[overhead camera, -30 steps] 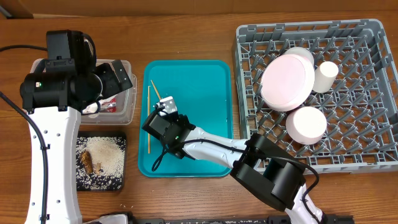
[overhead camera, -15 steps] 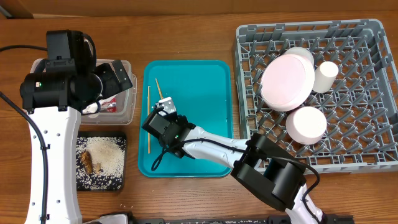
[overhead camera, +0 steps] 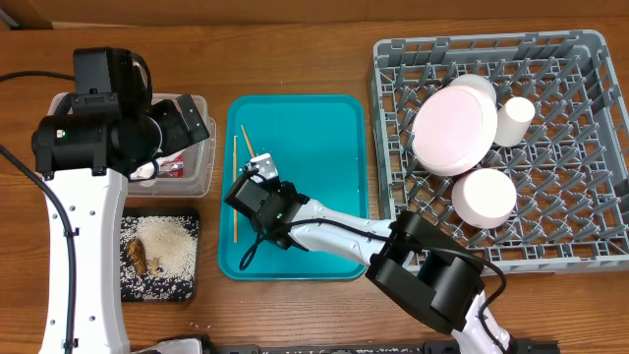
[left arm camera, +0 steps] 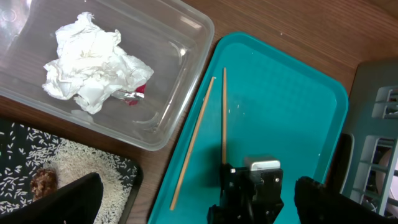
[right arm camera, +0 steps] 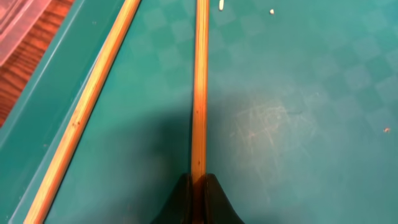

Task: Sort waste into correct bins and load items into the dishwasher
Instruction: 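Lift the chopstick and carry it over the dish rack, then lower the chopstick into the rack's left edge and open the right gripper, then move the right gripper back to the remaining chopstick on the teal tray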

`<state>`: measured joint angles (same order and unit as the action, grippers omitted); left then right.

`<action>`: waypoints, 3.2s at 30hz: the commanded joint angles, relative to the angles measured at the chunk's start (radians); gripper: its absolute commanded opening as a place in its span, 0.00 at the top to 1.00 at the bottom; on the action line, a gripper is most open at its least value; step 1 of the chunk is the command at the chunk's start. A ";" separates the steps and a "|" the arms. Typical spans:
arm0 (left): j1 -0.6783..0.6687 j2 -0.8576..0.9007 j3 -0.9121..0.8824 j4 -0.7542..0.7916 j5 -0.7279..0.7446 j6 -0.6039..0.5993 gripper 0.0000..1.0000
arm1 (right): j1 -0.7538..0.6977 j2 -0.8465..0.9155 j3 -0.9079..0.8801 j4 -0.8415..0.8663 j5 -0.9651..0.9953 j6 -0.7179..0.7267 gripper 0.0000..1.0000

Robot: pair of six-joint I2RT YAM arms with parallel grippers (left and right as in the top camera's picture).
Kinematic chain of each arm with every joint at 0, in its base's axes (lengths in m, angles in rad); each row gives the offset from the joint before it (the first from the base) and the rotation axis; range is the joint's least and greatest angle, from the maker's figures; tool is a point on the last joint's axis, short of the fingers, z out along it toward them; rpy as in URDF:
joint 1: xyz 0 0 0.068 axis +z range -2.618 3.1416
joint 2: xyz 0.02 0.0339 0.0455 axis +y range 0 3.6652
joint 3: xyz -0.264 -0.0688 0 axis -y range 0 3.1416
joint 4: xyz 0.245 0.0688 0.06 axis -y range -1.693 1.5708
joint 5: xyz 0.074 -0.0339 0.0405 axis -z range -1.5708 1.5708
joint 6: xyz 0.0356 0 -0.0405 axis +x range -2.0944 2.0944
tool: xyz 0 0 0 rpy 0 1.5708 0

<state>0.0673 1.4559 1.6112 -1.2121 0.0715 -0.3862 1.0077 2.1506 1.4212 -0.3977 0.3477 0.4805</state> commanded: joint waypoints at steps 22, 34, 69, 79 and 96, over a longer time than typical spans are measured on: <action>-0.004 -0.003 0.014 0.001 -0.001 -0.006 0.00 | -0.111 -0.444 0.002 -0.294 0.122 -0.061 0.96; -0.004 -0.003 0.014 0.001 -0.001 -0.006 0.00 | -0.380 -0.479 0.001 -0.530 0.127 -0.062 0.96; -0.002 -0.003 0.014 0.001 -0.001 -0.006 0.00 | -0.557 -0.438 -0.008 -0.630 -0.029 -0.200 0.86; -0.002 -0.003 0.014 0.001 -0.001 -0.006 0.00 | -0.557 -0.438 -0.008 -0.629 -0.040 -0.195 0.78; -0.002 -0.003 0.014 0.001 -0.001 -0.006 0.00 | -0.443 -0.415 -0.008 -0.287 -0.594 0.108 0.83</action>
<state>0.0673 1.4559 1.6112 -1.2121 0.0715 -0.3862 0.5110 1.7134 1.4132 -0.7300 -0.1818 0.4904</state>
